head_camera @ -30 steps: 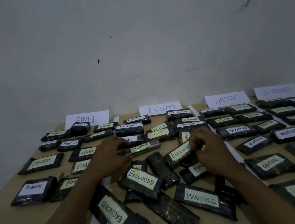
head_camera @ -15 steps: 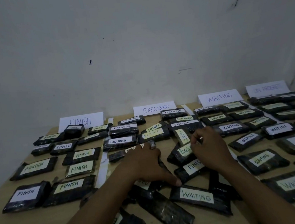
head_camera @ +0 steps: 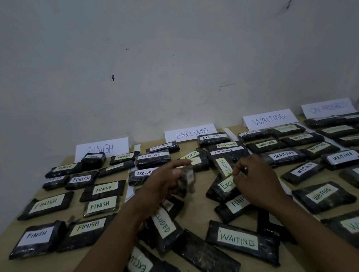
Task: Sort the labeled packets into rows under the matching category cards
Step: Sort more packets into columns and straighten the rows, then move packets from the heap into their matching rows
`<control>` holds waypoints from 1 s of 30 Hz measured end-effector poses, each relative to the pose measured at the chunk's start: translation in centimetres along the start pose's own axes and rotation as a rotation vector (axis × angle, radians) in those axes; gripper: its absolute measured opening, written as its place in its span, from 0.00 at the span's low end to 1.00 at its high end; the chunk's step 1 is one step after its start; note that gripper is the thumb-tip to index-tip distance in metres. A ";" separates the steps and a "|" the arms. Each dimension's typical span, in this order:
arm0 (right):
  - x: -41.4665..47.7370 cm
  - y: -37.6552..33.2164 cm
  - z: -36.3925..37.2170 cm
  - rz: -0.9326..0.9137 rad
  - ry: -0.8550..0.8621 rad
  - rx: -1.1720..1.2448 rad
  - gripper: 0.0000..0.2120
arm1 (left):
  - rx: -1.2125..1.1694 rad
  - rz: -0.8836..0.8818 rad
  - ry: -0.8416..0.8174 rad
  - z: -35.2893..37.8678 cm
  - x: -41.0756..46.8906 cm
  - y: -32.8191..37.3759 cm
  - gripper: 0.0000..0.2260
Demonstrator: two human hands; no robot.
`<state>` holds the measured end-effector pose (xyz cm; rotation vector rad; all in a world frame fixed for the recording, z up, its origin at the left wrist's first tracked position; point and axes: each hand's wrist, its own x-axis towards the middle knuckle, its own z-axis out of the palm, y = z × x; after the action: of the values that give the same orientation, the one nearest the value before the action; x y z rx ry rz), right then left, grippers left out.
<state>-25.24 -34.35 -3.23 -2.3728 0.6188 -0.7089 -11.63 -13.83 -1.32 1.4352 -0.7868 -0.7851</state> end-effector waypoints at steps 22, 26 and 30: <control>-0.2 -0.1 0.4 -0.149 0.002 -0.214 0.06 | -0.306 0.002 0.178 0.0 0.3 1.3 0.16; -0.1 -2.5 1.0 -0.349 0.044 -0.363 0.09 | -0.236 0.022 0.294 -0.9 -0.5 2.3 0.18; 0.2 -5.9 1.5 -0.457 -0.056 -0.246 0.10 | -0.255 0.102 0.430 -2.5 -2.5 3.6 0.13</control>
<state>-22.65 -29.53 -0.44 -2.7915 0.1385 -0.7880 -10.92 -10.41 2.30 1.2622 -0.4091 -0.4551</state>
